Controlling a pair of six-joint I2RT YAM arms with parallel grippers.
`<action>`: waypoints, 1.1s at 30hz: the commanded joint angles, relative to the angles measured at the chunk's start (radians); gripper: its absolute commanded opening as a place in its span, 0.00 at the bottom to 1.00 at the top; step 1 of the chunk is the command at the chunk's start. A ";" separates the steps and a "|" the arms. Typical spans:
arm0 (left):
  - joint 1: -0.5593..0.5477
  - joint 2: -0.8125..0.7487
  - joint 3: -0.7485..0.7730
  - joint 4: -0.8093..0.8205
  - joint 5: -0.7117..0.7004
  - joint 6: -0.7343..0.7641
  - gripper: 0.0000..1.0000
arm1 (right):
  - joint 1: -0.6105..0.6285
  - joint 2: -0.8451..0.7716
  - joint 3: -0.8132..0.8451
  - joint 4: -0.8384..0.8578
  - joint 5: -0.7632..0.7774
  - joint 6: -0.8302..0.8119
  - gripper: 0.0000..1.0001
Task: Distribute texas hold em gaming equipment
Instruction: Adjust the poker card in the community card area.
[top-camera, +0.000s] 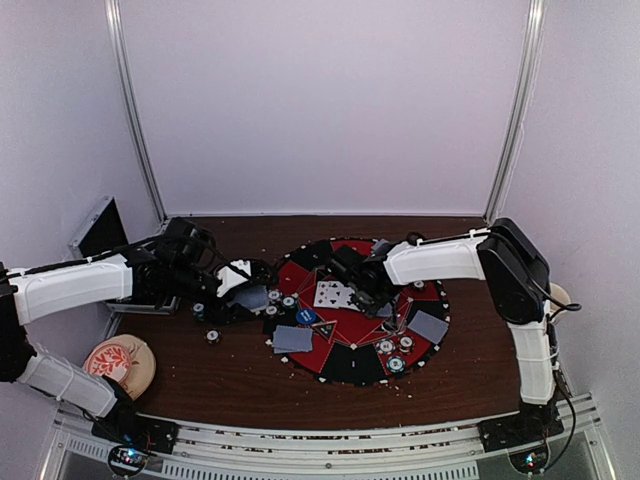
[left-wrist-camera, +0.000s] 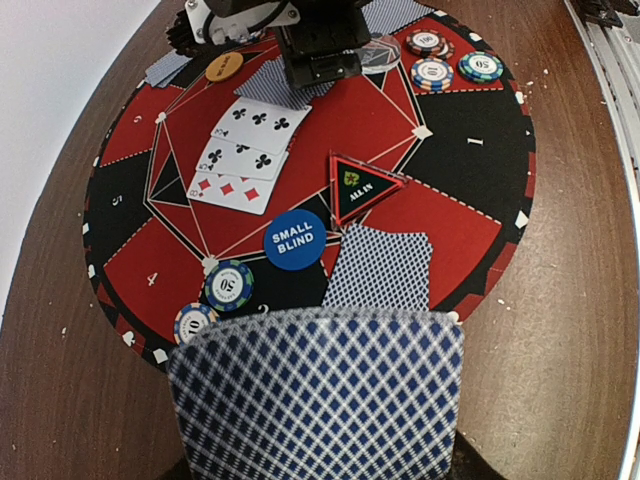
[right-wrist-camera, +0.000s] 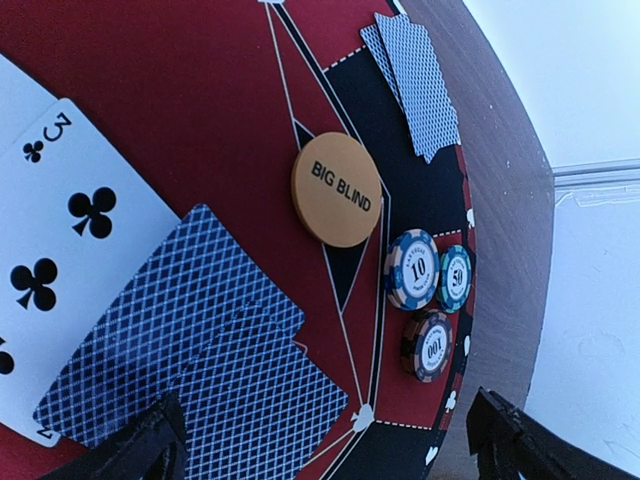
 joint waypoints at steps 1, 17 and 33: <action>0.004 -0.011 -0.006 0.041 0.001 0.004 0.54 | -0.009 -0.059 -0.029 -0.027 0.025 -0.018 1.00; 0.005 -0.008 -0.006 0.041 0.002 0.003 0.54 | 0.048 -0.110 -0.004 -0.042 -0.038 -0.067 1.00; 0.005 -0.005 -0.006 0.043 0.003 0.004 0.54 | 0.091 -0.003 -0.007 -0.025 -0.044 -0.067 1.00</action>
